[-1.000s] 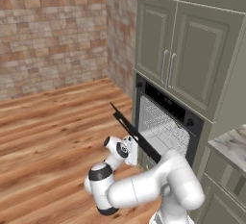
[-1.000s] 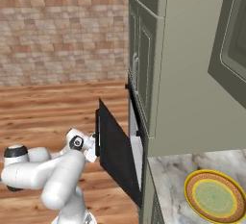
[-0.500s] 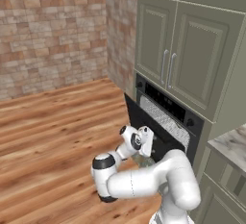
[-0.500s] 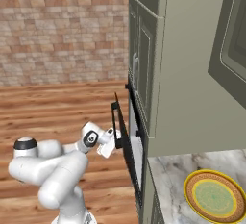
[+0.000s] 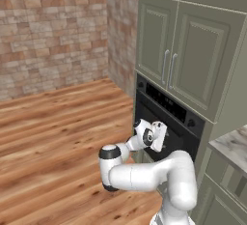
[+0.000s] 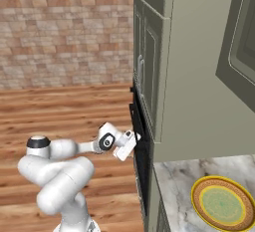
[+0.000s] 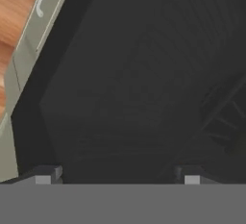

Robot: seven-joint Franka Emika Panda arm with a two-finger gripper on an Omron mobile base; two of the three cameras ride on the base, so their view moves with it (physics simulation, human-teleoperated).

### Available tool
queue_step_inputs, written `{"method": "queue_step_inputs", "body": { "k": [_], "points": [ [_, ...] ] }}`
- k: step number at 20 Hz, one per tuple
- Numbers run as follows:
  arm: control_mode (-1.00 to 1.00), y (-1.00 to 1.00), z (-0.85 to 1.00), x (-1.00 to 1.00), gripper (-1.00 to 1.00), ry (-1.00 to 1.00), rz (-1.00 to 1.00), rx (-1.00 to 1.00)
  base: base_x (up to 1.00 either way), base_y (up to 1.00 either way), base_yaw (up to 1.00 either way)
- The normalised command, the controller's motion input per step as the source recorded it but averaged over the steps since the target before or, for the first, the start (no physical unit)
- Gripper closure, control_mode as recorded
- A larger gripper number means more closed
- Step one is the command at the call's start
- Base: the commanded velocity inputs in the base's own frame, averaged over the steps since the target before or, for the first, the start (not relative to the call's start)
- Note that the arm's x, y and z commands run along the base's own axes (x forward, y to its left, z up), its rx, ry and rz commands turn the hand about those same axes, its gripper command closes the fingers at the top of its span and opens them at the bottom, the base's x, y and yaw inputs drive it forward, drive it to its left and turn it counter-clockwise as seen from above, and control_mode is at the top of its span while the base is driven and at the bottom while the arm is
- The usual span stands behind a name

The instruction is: Place the fish on the top rack of the oven, and slide the tray back inside. Close the oven door.

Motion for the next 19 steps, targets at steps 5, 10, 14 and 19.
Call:
{"method": "queue_step_inputs", "body": {
  "k": [5, 10, 14, 19],
  "points": [
    [-1.0, -1.0, 0.27, 0.17, -1.0, -0.1, -0.09, 0.0, 0.0, 0.0, 0.0],
    [-1.0, -1.0, 0.27, 0.16, -1.0, -0.09, -0.05, 0.0, 0.0, 0.0, 0.0],
    [-1.0, -1.0, 0.23, 0.11, -1.0, -0.09, -0.03, 0.0, 0.0, 0.0, 0.0],
    [-1.0, -0.94, 0.05, -0.06, -1.0, -0.01, 0.0, 0.1, 0.0, 0.0, 0.0]
  ]
}}
